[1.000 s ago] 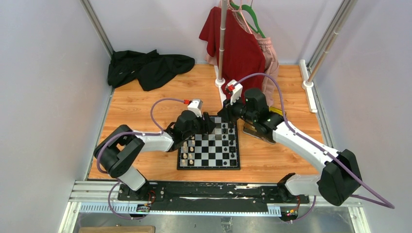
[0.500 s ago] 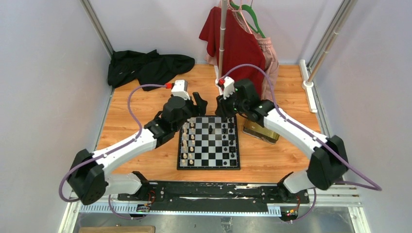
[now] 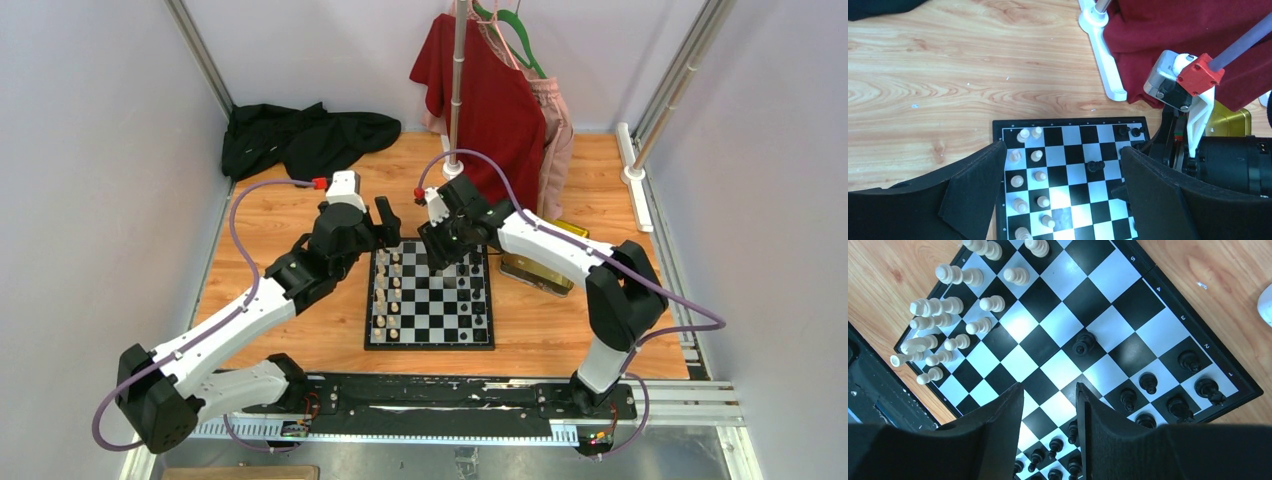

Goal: Set up the chess pieces on the board
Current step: Pick up the chess piece from the chessboard.

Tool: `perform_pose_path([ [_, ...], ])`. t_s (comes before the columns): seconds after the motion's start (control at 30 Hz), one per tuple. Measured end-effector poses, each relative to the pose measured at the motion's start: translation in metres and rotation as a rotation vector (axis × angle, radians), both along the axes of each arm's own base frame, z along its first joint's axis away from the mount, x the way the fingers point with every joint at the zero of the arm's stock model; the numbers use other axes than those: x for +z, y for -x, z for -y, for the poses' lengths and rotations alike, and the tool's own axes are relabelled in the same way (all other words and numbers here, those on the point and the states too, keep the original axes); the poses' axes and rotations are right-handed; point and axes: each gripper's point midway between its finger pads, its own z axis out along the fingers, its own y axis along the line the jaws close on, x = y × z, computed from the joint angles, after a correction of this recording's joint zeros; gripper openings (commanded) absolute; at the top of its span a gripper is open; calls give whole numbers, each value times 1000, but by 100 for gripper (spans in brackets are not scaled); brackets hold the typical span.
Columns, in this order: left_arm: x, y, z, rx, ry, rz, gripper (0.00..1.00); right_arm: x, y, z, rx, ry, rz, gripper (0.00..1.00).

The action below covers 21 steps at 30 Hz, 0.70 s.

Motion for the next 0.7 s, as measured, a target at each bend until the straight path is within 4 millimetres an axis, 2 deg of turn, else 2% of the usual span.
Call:
perform_pose_path([
  [0.23, -7, 8, -9, 14, -1, -19, 92, -14, 1, 3, -4, 36, -26, 47],
  [0.43, -17, 13, -13, 16, -10, -38, 92, -35, -4, 6, -21, 97, -48, 47],
  [0.7, -17, 12, -15, 17, -17, -39, 93, -31, -24, -2, -37, 113, -8, 47],
])
